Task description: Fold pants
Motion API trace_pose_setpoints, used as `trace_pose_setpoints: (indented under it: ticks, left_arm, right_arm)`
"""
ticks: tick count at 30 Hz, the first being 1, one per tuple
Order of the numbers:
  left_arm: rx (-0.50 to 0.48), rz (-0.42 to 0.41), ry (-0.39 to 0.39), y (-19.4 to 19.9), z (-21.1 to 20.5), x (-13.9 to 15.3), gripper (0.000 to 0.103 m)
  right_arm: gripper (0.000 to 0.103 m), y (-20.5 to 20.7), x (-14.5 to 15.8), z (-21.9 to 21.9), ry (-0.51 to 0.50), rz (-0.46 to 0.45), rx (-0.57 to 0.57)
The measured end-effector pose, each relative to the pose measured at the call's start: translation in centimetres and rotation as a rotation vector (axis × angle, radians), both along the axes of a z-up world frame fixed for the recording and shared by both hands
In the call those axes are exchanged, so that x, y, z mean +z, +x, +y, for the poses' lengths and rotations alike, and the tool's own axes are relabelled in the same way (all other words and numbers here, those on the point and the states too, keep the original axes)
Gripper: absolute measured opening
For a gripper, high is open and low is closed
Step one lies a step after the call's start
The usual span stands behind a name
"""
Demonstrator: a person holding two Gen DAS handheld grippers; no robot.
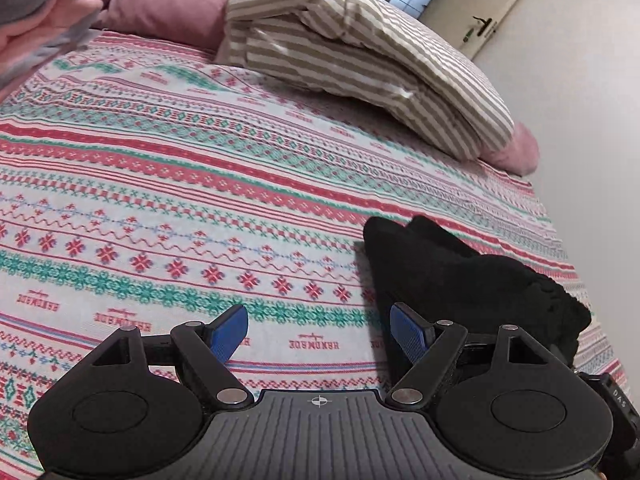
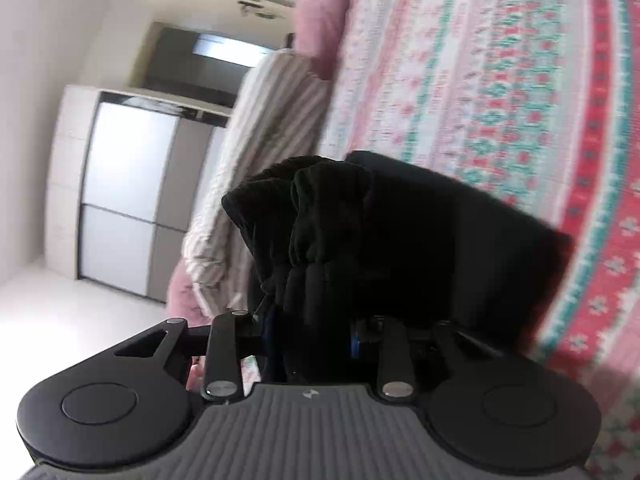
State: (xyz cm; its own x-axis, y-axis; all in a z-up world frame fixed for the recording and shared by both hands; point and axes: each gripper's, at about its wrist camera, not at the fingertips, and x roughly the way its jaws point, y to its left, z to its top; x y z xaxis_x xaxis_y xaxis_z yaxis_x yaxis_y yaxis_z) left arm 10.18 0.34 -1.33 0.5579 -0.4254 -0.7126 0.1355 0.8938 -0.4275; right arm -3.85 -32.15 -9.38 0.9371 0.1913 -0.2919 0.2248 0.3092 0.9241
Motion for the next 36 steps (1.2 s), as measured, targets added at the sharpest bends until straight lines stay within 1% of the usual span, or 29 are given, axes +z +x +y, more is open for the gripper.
trace_pose_setpoints:
  ticks: [1, 2, 3, 4, 5, 6, 8, 11, 12, 13, 14, 15, 17, 18, 19, 20, 21, 22, 23, 24, 25, 27, 28, 29, 30, 31, 34, 36]
  left_arm:
    - [-0.006, -0.004, 0.003, -0.1, -0.2, -0.1, 0.079]
    - [-0.01, -0.007, 0.003, -0.2, -0.5, -0.1, 0.079]
    - [-0.018, -0.013, 0.002, -0.4, -0.8, -0.1, 0.079]
    - [-0.026, -0.019, -0.004, -0.5, -1.1, -0.1, 0.079]
    - [-0.03, -0.026, -0.012, -0.6, -1.3, -0.1, 0.079]
    - [-0.038, -0.034, -0.021, -0.7, -1.6, -0.1, 0.079]
    - [-0.052, -0.051, -0.028, -1.0, -2.2, 0.0, 0.079]
    - [-0.073, -0.076, -0.033, -1.6, -3.6, 0.2, 0.079]
    - [-0.075, -0.086, -0.037, -1.9, -4.1, 0.3, 0.079]
    - [-0.076, -0.101, -0.04, -2.3, -4.6, 0.4, 0.079]
    - [-0.079, -0.115, -0.041, -2.7, -5.2, 0.6, 0.079]
    - [-0.091, -0.136, -0.038, -3.2, -6.0, 0.8, 0.079]
    - [-0.122, -0.166, -0.024, -4.0, -7.5, 1.1, 0.077]
    - [-0.14, -0.181, -0.011, -4.4, -8.4, 1.1, 0.076]
    - [-0.166, -0.199, -0.004, -4.8, -9.2, 1.1, 0.075]
    - [-0.188, -0.207, 0.002, -5.0, -9.8, 1.0, 0.069]
    - [-0.216, -0.208, 0.011, -5.3, -10.5, 0.8, 0.065]
    - [-0.245, -0.2, 0.019, -5.4, -11.0, 0.4, 0.058]
    - [-0.265, -0.185, 0.026, -5.5, -11.4, -0.1, 0.054]
    - [-0.281, -0.165, 0.029, -5.6, -11.7, -0.6, 0.052]
    - [-0.297, -0.142, 0.034, -5.7, -11.9, -1.3, 0.049]
    - [-0.328, -0.117, 0.062, -6.2, -12.5, -2.3, 0.047]
    - [-0.34, -0.133, 0.091, -6.6, -12.8, -2.5, 0.047]
    - [-0.355, -0.154, 0.122, -7.0, -13.3, -2.5, 0.047]
    - [-0.367, -0.164, 0.146, -7.1, -13.6, -2.4, 0.047]
    - [-0.366, -0.158, 0.144, -6.9, -13.6, -2.3, 0.047]
    - [-0.365, -0.112, 0.079, -5.9, -12.4, -2.0, 0.048]
    - [-0.354, -0.084, 0.043, -5.3, -11.4, -1.6, 0.049]
  right_arm:
    - [0.079, 0.0, 0.3, 0.0, -0.011, 0.036, -0.001]
    - [0.084, 0.0, 1.0, 0.2, -0.047, 0.075, 0.013]
    - [0.093, 0.2, 2.1, 0.4, -0.116, 0.118, 0.032]
    - [0.096, 0.2, 3.5, 0.9, -0.208, 0.163, 0.057]
    - [0.103, 0.3, 5.1, 1.3, -0.301, 0.203, 0.083]
    - [0.103, 0.4, 6.6, 1.6, -0.373, 0.233, 0.104]
    - [0.103, 0.5, 9.6, 1.3, -0.465, 0.267, 0.121]
    - [0.103, 0.3, 13.9, 0.3, -0.617, 0.258, 0.109]
    - [0.103, 0.8, 15.0, 0.3, -0.69, 0.246, 0.132]
    - [0.103, 1.3, 15.5, 0.6, -0.75, 0.231, 0.181]
    - [0.098, 2.6, 16.1, 1.0, -0.806, 0.221, 0.255]
    - [0.088, 3.4, 16.0, 1.3, -0.847, 0.221, 0.307]
    - [0.081, 5.5, 15.9, 2.7, -0.951, 0.225, 0.414]
    - [0.078, 6.5, 15.3, 3.2, -0.998, 0.219, 0.479]
    - [0.077, 7.2, 14.7, 3.7, -1.025, 0.226, 0.535]
    - [0.075, 7.1, 13.9, 3.8, -1.042, 0.261, 0.563]
    - [0.074, 7.4, 12.8, 3.7, -1.064, 0.314, 0.573]
    - [0.074, 7.4, 11.6, 3.6, -1.086, 0.352, 0.575]
    - [0.074, 7.2, 10.3, 3.2, -1.105, 0.409, 0.588]
    - [0.075, 7.0, 9.4, 2.8, -1.111, 0.444, 0.598]
    - [0.075, 6.6, 9.0, 2.1, -1.106, 0.451, 0.613]
    - [0.077, 6.4, 9.2, 0.9, -1.044, 0.447, 0.622]
    - [0.077, 6.6, 9.2, 0.5, -1.017, 0.448, 0.621]
    - [0.078, 6.6, 9.0, 0.4, -1.017, 0.449, 0.627]
    - [0.08, 6.6, 9.0, 0.8, -1.043, 0.453, 0.634]
    - [0.08, 6.6, 9.1, 1.3, -1.068, 0.455, 0.638]
    - [0.082, 6.9, 9.7, 2.0, -1.095, 0.446, 0.634]
    - [0.084, 6.4, 10.9, 1.5, -1.1, 0.358, 0.601]
